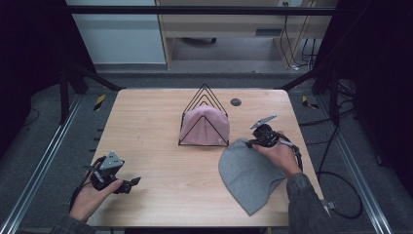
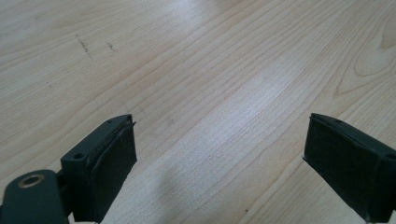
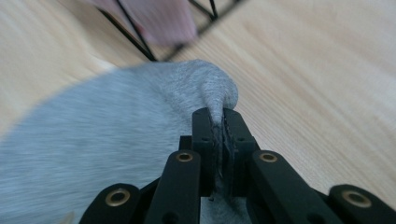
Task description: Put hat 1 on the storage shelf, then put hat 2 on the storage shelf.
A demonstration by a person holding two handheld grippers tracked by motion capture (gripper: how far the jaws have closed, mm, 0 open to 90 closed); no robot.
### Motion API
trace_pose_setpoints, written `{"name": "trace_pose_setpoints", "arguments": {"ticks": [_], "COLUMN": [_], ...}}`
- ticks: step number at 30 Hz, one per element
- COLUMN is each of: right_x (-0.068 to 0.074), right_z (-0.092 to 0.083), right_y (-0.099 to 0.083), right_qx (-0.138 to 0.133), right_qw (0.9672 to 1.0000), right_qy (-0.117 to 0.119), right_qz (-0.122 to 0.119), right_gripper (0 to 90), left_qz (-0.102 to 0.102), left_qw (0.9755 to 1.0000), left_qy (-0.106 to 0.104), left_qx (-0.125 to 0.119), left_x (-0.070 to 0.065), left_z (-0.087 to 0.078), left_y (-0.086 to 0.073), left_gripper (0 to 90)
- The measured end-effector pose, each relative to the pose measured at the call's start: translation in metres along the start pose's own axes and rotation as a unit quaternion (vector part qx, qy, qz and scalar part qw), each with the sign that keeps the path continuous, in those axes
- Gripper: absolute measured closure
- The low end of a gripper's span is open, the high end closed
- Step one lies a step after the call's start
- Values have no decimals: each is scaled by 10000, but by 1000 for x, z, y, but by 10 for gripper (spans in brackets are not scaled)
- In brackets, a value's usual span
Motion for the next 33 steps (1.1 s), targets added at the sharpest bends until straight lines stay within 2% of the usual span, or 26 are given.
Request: {"name": "trace_pose_setpoints", "arguments": {"ticks": [4, 8, 15, 18, 20, 22, 23, 27, 30, 32, 33], "right_x": [19, 38, 72, 85, 100, 103, 111, 127, 138, 145, 149], "right_z": [-31, -57, -103, -116, -127, -130, -135, -146, -153, -156, -158], "right_y": [-2, -6, -9, -6, -1, 1, 4, 18, 31, 42, 48], "right_qx": [-438, -827, -1384, -1575, -1732, -1771, -1849, -1973, -2039, -2094, -2092], "right_qw": [9988, 9959, 9879, 9841, 9798, 9786, 9761, 9710, 9671, 9648, 9642], "right_qy": [1, 34, 94, 128, 141, 144, 155, 184, 181, 261, 275], "right_qz": [-222, -370, -700, -805, -992, -1040, -1130, -1337, -1509, -1568, -1604], "right_gripper": [853, 854, 855, 855, 856, 856, 857, 857, 858, 858, 858], "left_qz": [4, 5, 85, 166, 179, 219, 237, 210, 400, 424, 486], "left_qw": [10000, 10000, 9999, 9997, 9996, 9995, 9995, 9990, 9980, 9968, 9964], "left_qy": [-9, -40, -137, -186, -202, -218, -218, -342, -364, -514, -506], "left_qx": [35, 60, 15, 7, 14, -4, -9, -218, -321, -430, -473], "left_x": [-1, -1, -6, -9, -11, -14, -15, -21, -30, -37, -40], "left_z": [2, 3, 2, 2, 3, 2, 1, -4, -10, -15, -18], "left_y": [0, 0, 1, 2, 3, 4, 5, 11, 20, 31, 37], "left_gripper": [86, 86, 86, 86, 88, 89, 90, 104, 105, 105, 108]}}
Point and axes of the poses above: each handheld gripper's, and its own axes: z roughly forward along the jaws, y roughly out of its top, x roughly to its left, the point moved 4 cm from there along z, roughly forward along the jaws, and after that the axes turned 14 degrees about x, right-handed, at the moved point
